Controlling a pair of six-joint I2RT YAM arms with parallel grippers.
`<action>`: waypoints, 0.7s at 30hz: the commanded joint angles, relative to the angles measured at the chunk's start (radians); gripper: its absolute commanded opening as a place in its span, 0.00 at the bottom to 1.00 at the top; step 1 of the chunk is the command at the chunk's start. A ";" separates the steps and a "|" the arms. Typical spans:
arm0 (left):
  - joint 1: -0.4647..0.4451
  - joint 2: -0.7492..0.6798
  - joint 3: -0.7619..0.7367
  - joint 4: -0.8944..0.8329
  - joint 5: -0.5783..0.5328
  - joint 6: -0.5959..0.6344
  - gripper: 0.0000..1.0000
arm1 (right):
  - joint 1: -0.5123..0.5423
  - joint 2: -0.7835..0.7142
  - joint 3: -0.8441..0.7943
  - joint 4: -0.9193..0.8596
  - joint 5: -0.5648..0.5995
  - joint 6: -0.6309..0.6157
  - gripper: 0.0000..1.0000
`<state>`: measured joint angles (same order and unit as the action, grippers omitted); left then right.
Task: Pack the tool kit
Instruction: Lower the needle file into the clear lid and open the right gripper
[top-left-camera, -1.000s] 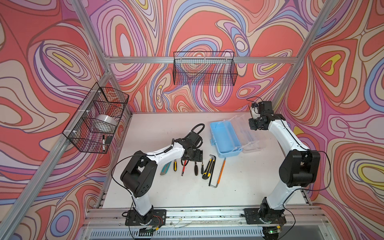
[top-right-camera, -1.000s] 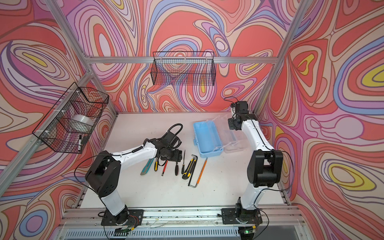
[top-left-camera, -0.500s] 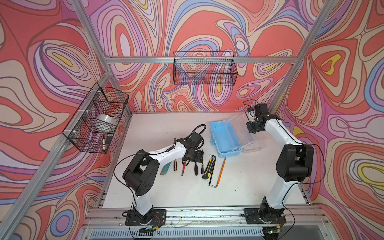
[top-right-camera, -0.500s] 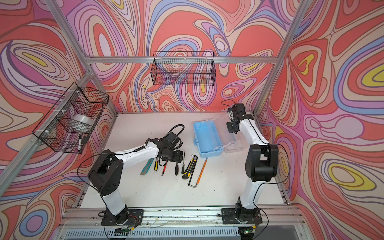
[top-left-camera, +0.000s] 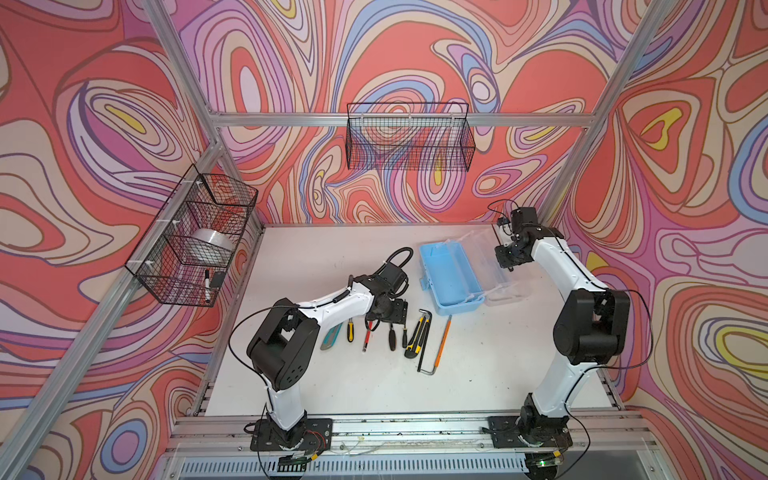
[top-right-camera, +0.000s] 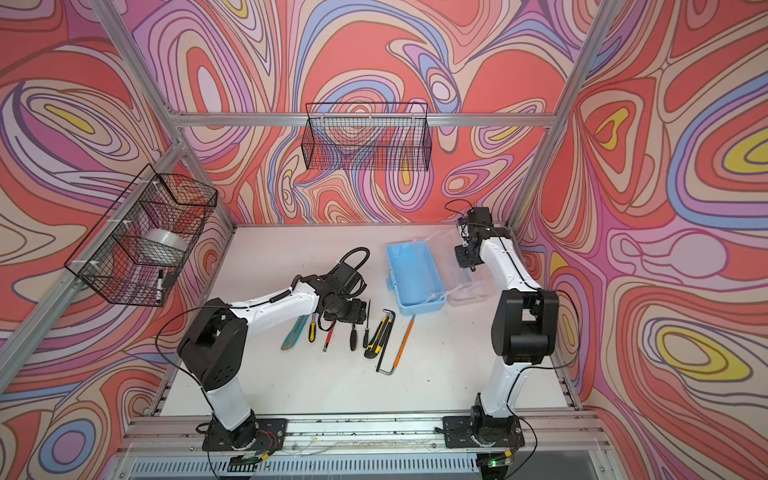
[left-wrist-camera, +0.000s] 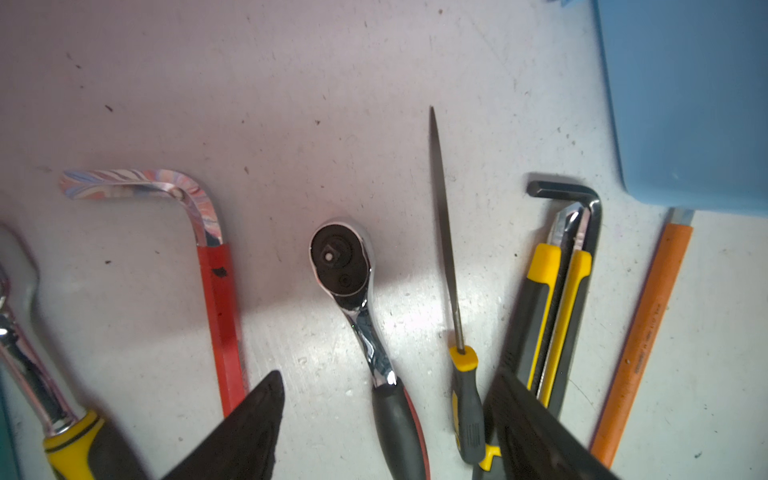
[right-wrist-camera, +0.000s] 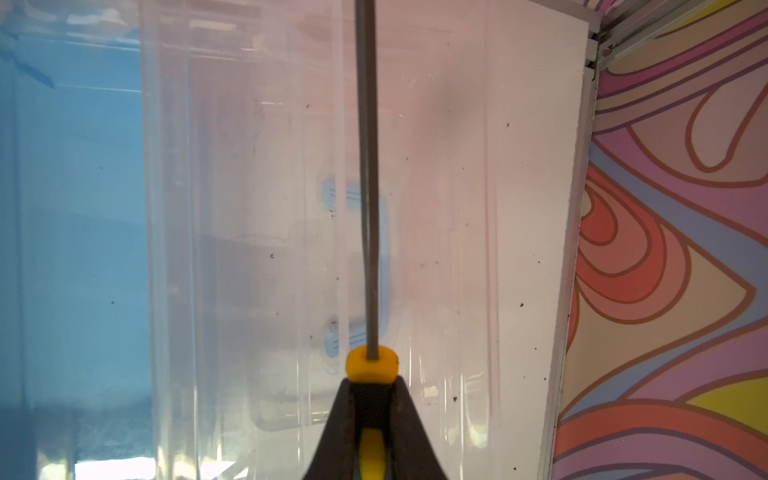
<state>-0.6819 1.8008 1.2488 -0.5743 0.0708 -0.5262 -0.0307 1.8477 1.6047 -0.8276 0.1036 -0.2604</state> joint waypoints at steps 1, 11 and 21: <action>-0.007 0.017 0.026 -0.041 -0.001 0.012 0.79 | -0.008 -0.028 0.004 -0.080 -0.037 0.020 0.07; -0.010 0.012 0.023 -0.042 -0.006 0.013 0.79 | -0.009 -0.023 0.007 -0.104 -0.045 0.015 0.20; -0.022 0.022 0.026 -0.041 -0.002 0.010 0.79 | -0.009 -0.034 0.026 -0.101 -0.031 0.025 0.32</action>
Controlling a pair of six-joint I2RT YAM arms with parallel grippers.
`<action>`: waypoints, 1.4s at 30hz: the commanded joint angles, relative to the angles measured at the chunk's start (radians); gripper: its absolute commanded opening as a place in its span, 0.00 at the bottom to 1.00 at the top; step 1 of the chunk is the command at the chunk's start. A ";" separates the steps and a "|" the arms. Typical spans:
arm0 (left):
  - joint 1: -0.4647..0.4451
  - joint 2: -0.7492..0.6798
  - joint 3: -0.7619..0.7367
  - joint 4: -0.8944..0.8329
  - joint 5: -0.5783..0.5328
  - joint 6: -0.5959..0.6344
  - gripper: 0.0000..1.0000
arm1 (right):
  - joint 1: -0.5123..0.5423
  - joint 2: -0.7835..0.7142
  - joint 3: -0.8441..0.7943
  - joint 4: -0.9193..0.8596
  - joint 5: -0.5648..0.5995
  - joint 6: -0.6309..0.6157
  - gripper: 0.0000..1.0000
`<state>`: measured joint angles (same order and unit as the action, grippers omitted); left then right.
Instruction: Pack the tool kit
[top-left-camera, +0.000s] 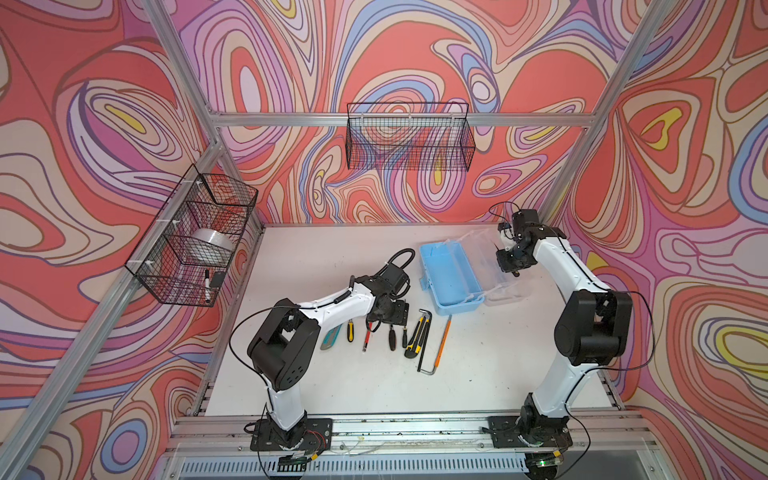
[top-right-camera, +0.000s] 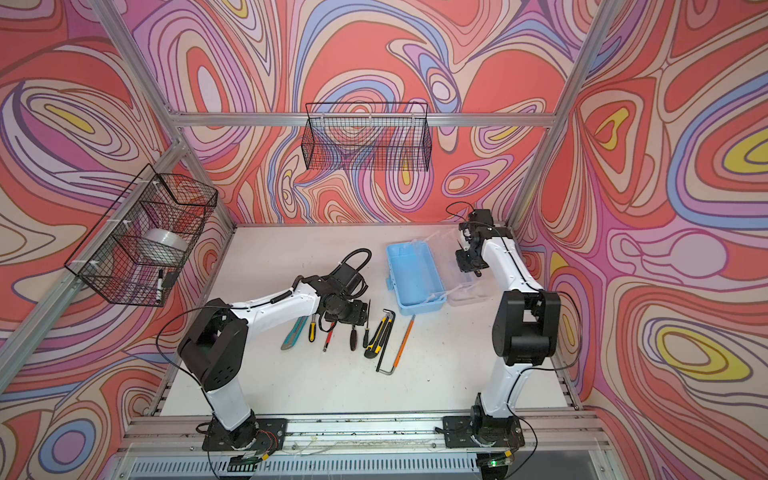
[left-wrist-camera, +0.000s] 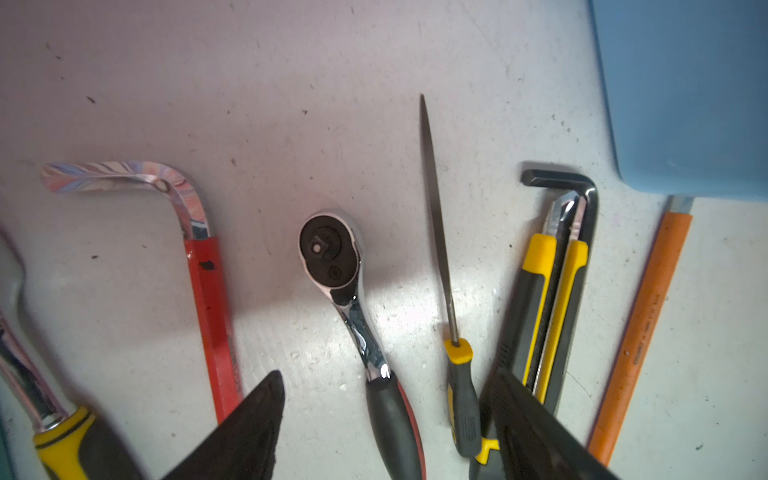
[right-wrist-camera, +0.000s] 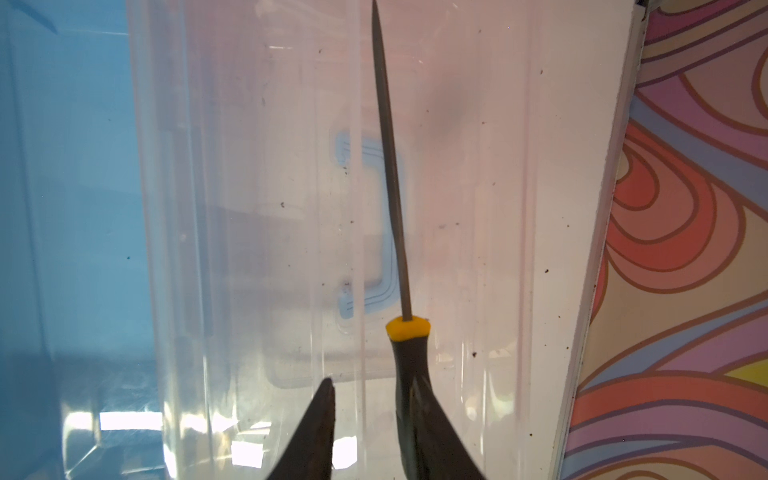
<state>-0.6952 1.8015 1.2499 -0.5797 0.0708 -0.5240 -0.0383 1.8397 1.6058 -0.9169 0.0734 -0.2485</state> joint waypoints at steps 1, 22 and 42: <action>-0.010 0.023 0.026 -0.035 -0.003 0.007 0.78 | -0.002 -0.032 0.025 -0.007 0.001 0.021 0.35; -0.058 0.102 0.081 -0.051 0.025 -0.041 0.64 | -0.002 -0.182 -0.057 0.083 -0.099 0.289 0.46; -0.099 0.155 0.085 -0.069 0.061 -0.068 0.38 | -0.002 -0.224 -0.088 0.082 -0.122 0.325 0.47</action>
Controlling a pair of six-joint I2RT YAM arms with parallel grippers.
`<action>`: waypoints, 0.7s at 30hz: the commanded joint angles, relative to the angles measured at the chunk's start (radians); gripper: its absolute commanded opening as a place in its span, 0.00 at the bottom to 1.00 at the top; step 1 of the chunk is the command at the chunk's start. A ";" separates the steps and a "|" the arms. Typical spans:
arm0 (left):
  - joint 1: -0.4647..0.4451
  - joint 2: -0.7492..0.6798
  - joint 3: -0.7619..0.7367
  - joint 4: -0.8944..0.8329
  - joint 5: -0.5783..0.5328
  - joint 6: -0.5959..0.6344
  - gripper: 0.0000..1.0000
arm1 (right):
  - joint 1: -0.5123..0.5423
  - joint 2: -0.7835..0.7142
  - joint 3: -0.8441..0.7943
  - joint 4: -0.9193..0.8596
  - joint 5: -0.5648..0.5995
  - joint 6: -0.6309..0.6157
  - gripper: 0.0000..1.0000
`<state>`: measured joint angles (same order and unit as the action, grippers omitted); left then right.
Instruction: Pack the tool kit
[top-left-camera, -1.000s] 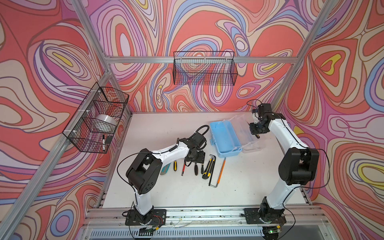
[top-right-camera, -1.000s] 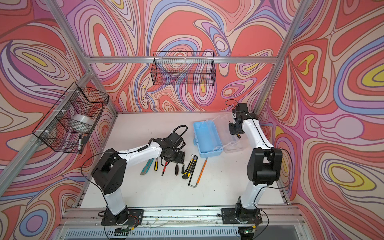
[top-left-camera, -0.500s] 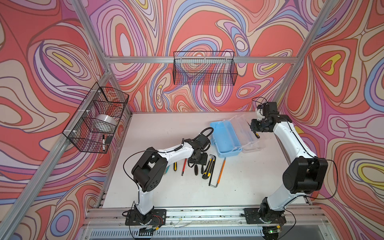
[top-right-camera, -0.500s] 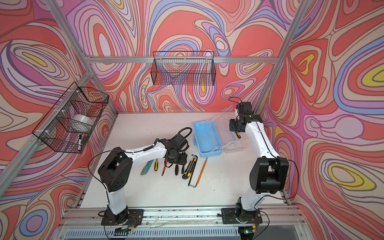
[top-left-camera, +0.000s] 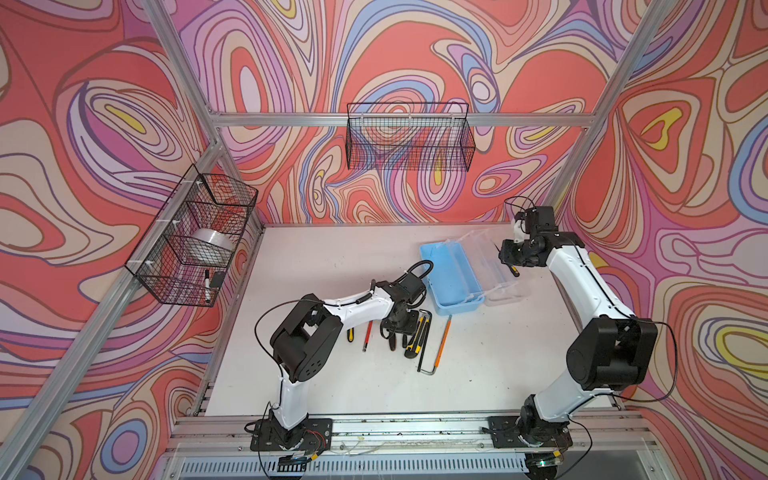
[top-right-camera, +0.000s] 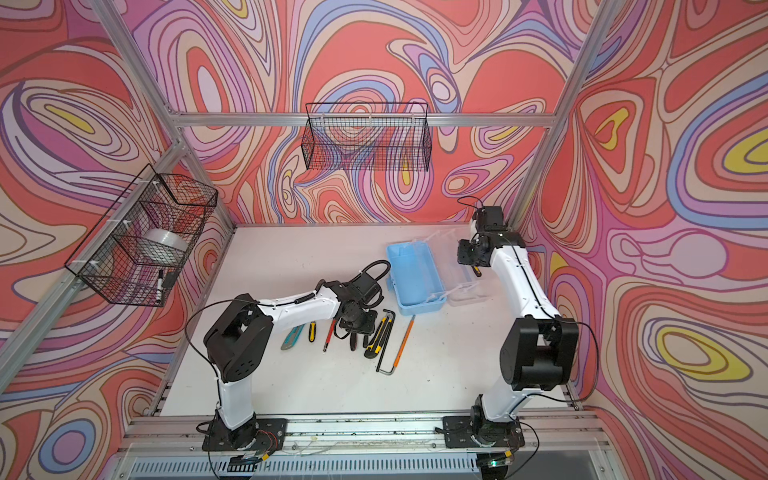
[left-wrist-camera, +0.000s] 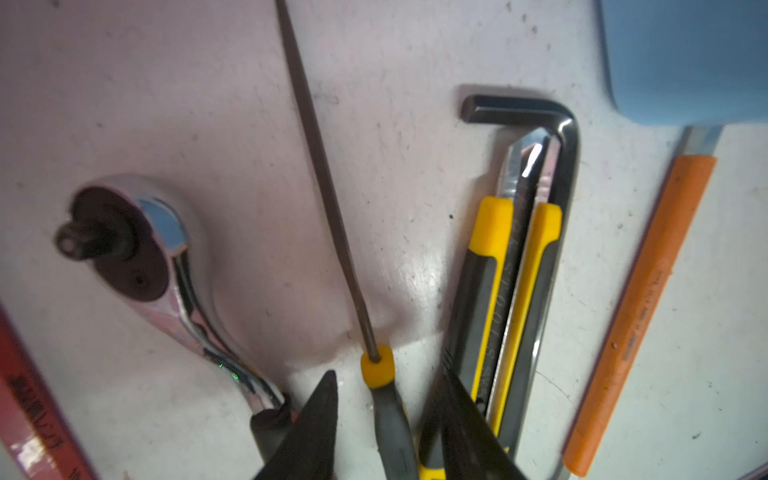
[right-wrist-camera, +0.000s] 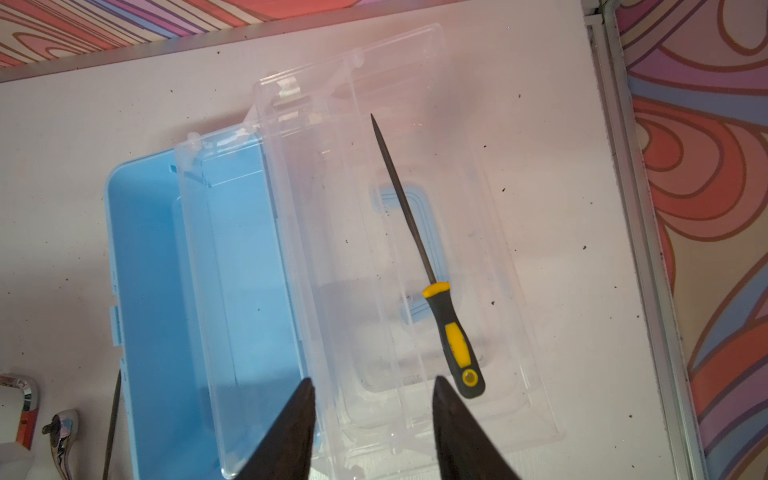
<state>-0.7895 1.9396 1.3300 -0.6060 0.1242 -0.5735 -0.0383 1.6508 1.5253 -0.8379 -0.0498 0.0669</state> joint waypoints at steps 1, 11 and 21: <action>-0.007 0.017 0.001 -0.040 0.008 -0.020 0.36 | -0.002 -0.036 -0.007 0.002 0.002 0.009 0.47; -0.007 0.030 -0.020 -0.023 0.016 -0.033 0.19 | -0.002 -0.047 0.002 -0.009 0.001 0.014 0.47; -0.006 0.031 -0.040 -0.029 0.012 -0.031 0.22 | -0.001 -0.052 0.007 -0.017 -0.002 0.025 0.47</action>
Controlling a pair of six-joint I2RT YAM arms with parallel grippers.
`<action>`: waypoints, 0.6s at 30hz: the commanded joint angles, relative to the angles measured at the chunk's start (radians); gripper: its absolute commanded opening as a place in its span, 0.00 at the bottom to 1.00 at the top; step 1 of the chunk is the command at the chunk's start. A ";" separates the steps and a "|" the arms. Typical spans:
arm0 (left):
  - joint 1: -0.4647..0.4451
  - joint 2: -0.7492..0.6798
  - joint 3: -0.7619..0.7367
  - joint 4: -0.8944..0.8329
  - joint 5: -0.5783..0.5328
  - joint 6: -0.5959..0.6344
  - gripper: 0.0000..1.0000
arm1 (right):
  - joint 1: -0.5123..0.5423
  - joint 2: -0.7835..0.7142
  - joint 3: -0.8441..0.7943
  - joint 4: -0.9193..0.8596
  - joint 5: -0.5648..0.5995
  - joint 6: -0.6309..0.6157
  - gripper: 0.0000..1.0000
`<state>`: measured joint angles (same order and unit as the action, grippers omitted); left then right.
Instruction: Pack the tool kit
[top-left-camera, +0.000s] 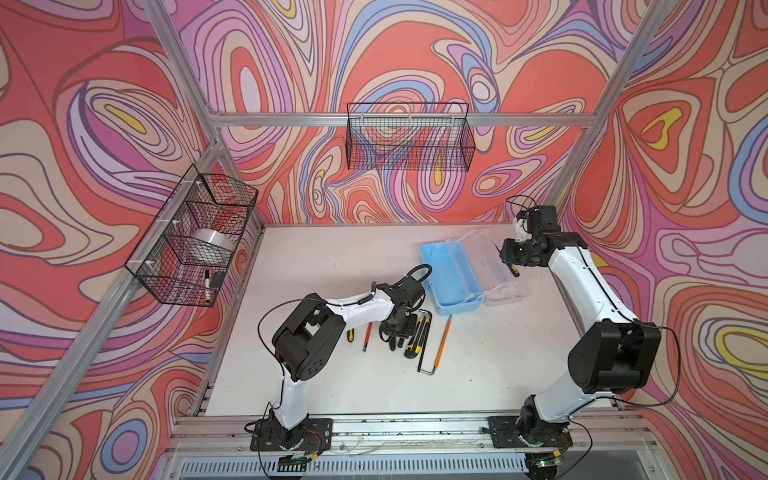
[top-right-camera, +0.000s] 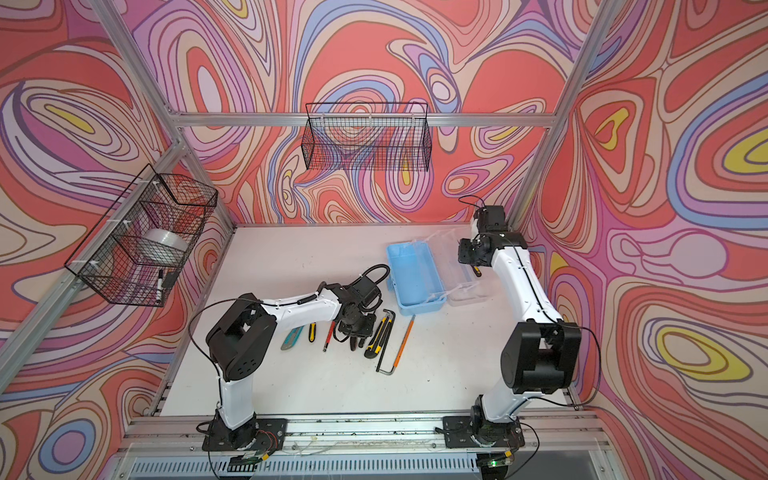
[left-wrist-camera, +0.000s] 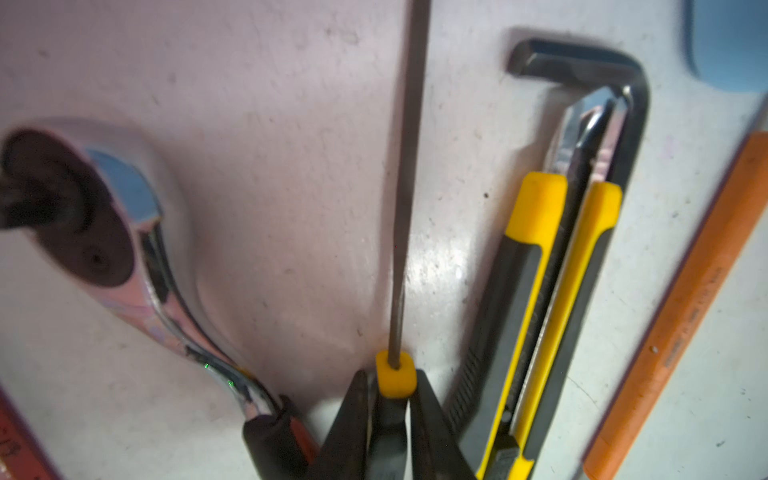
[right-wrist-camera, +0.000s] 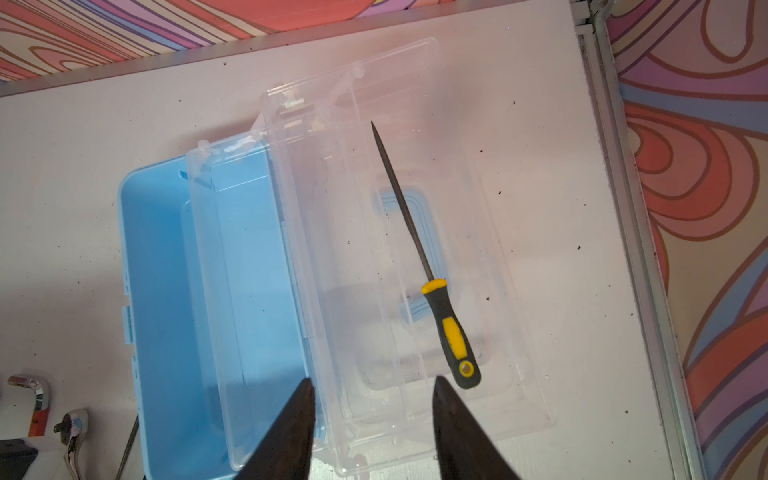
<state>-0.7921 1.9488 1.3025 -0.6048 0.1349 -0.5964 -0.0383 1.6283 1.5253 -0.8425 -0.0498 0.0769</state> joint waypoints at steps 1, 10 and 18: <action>-0.003 0.021 -0.011 -0.030 0.000 -0.009 0.21 | -0.003 -0.031 0.008 -0.012 -0.004 0.014 0.47; -0.002 0.017 -0.014 -0.014 -0.001 -0.008 0.08 | -0.001 -0.046 0.009 -0.014 -0.014 0.026 0.47; -0.002 -0.042 -0.005 0.019 -0.020 -0.015 0.01 | 0.000 -0.125 -0.067 0.081 -0.175 0.123 0.43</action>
<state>-0.7921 1.9461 1.3010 -0.6014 0.1307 -0.5991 -0.0383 1.5452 1.4895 -0.8097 -0.1368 0.1432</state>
